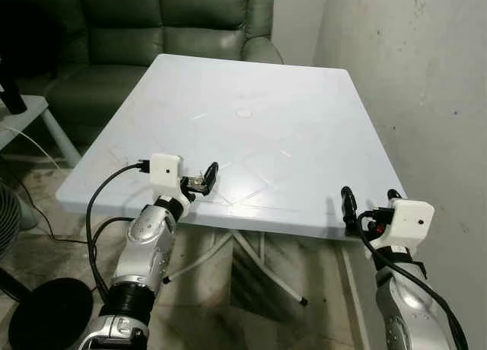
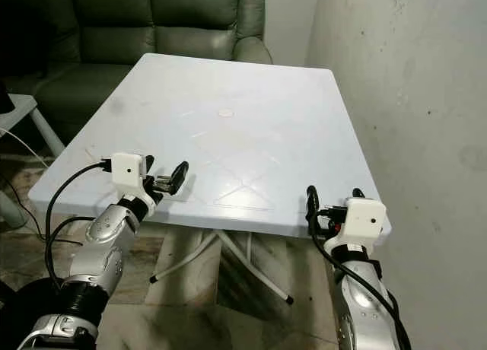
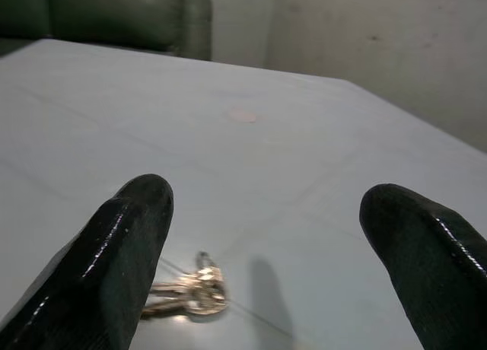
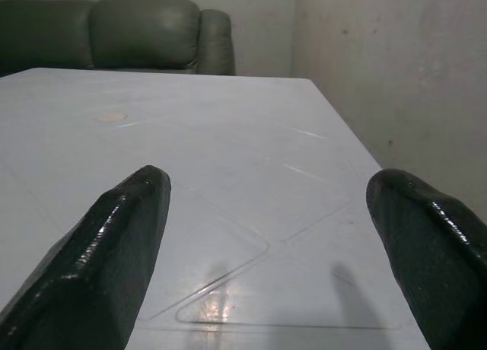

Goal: Hang keys on a hook

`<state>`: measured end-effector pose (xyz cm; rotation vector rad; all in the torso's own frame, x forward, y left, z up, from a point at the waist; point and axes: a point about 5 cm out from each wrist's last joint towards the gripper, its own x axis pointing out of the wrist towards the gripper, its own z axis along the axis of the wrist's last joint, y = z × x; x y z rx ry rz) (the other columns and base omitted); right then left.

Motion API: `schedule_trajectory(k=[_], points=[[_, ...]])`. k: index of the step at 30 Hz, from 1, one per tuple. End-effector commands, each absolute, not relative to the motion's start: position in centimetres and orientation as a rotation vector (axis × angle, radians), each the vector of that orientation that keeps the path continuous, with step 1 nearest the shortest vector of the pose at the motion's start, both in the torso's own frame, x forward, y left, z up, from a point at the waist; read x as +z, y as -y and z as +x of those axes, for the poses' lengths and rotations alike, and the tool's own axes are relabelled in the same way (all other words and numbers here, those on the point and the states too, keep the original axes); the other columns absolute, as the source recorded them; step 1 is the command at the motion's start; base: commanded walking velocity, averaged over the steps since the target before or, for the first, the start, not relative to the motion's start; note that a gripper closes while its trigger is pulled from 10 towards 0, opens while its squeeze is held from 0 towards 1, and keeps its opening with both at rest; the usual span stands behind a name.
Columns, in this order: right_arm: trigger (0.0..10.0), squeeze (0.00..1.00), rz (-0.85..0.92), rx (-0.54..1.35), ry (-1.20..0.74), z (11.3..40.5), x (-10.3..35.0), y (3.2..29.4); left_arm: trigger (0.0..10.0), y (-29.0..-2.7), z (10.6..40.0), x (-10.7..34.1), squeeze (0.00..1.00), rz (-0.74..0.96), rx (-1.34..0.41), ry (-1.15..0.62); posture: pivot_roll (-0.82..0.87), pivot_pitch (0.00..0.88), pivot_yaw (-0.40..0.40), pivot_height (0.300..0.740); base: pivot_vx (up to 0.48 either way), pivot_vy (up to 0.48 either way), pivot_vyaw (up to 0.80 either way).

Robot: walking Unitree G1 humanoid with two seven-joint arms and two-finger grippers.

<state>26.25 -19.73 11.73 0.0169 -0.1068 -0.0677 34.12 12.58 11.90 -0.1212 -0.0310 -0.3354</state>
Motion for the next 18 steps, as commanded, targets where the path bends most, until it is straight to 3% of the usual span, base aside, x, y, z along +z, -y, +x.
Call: schedule_trajectory(k=[1,18], points=[[10.0,0.0,0.023,-0.069,0.12,26.16,12.16,19.8,10.0,-12.79,34.21,12.15,0.0,-0.113,-0.326,0.033,-0.01,0.06,-0.004,0.74,0.0,0.262,0.0],[10.0,0.0,0.025,-0.075,0.117,26.16,12.18,19.89,10.0,-12.67,34.3,12.18,0.0,-0.118,-0.325,0.03,-0.01,0.071,-0.004,0.74,0.0,0.276,0.0]])
